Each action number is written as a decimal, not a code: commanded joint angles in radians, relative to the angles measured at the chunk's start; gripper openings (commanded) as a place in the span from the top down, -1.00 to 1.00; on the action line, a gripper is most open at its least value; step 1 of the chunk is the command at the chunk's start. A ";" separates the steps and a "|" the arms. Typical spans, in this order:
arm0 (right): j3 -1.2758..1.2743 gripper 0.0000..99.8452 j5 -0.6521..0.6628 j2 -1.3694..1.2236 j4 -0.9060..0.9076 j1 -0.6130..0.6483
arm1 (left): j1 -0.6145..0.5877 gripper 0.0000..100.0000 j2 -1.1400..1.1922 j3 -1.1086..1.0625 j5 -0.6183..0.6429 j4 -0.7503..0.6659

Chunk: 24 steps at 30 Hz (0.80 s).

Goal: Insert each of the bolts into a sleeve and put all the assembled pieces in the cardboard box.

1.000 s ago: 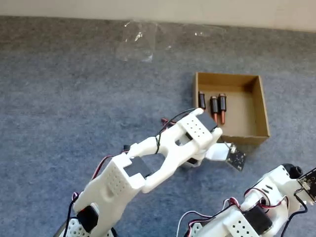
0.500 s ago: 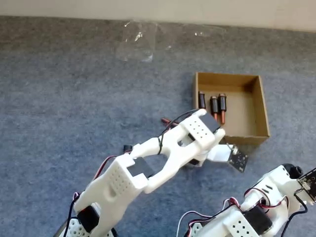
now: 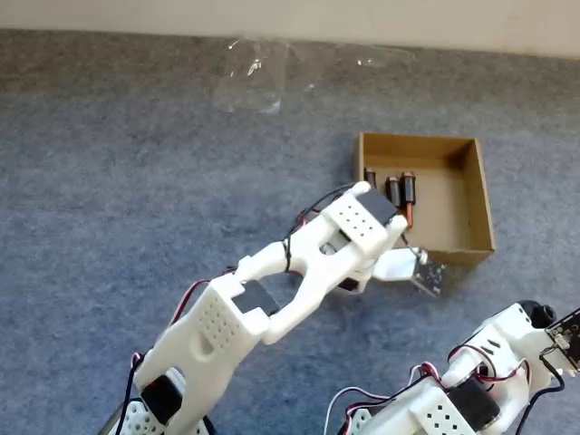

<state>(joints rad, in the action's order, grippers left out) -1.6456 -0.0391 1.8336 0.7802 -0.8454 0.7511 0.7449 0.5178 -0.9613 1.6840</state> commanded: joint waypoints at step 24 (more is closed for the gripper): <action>0.010 0.99 0.000 0.007 -0.039 0.110 | -0.363 0.99 -0.019 0.234 0.414 0.020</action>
<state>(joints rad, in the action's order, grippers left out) -1.6456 -0.0391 1.8336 0.7802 -0.8209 0.4580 0.7449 0.6897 -0.6053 1.6886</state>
